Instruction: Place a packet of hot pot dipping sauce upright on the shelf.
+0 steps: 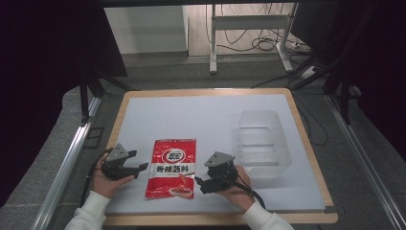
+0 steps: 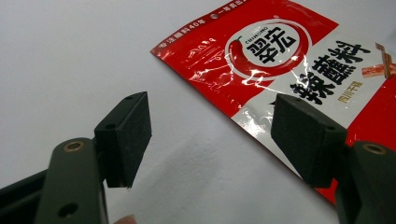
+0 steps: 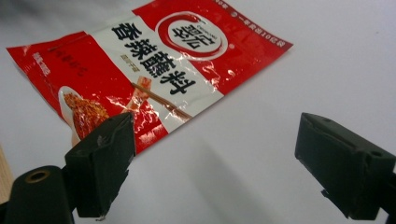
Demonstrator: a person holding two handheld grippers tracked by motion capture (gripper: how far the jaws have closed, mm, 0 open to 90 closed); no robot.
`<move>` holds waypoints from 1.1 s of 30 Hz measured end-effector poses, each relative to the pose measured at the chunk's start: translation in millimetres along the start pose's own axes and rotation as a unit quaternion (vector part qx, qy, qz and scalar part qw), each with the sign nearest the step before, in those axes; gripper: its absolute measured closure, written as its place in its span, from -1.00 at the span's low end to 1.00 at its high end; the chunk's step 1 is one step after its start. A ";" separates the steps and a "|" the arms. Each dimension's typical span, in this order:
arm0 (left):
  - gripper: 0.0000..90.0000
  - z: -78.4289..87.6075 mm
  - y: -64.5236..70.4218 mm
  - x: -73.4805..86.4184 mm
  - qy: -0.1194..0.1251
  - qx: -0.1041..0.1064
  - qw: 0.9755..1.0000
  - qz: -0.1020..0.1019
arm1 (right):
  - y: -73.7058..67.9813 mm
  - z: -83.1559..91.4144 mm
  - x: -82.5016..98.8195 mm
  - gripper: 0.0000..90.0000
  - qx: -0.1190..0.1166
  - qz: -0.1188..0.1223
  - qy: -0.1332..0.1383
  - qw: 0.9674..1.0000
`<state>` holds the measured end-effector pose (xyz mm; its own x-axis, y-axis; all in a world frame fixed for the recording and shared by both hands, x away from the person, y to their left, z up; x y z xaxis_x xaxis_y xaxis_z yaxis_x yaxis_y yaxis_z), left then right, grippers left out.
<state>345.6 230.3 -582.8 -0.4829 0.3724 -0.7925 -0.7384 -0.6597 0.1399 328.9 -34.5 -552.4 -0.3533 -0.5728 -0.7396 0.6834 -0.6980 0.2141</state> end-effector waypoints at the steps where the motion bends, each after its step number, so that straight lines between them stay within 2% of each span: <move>1: -0.36 0.0 0.0 0.0 0.000 0.000 1.000 0.000 | 0.2 1.0 -1.4 -0.72 -0.001 -0.001 0.002 1.000; 8: -0.36 -1.3 1.7 -0.1 -0.003 0.000 1.000 -0.003 | 0.8 7.8 -3.2 -0.68 -0.009 0.007 0.004 1.000; 18: -0.36 -0.3 0.5 0.1 -0.001 0.002 1.000 -0.001 | 3.9 9.3 -9.5 -0.67 -0.018 -0.003 0.003 1.000; 25: -0.37 2.7 -1.6 4.6 -0.007 -0.004 1.000 -0.004 | 1.8 10.3 -20.1 -0.65 -0.031 0.002 -0.001 1.000; 28: -0.37 8.3 -3.5 4.3 0.002 -0.006 1.000 0.001 | 0.9 9.1 -29.6 -0.65 -0.038 -0.001 -0.002 0.999; 33: -0.36 7.1 -1.1 6.6 0.001 -0.003 1.000 0.001 | 8.4 7.7 -44.1 -0.58 -0.034 0.002 0.000 0.999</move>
<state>339.9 238.1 -583.9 -0.4839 0.3688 -0.7936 -0.7342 -0.6646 0.1389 345.3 -18.4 -513.1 -0.3507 -0.5754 -0.7389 0.7263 -0.6651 0.1732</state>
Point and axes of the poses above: each handheld gripper's, and its own axes: z roughly backward along the jaws, x roughly out of its underside, y roughly to its right, the point moved 9 cm from there along -z, roughly forward along the jaws, and after that the axes turned 12 degrees about x, right-handed, at the moved point
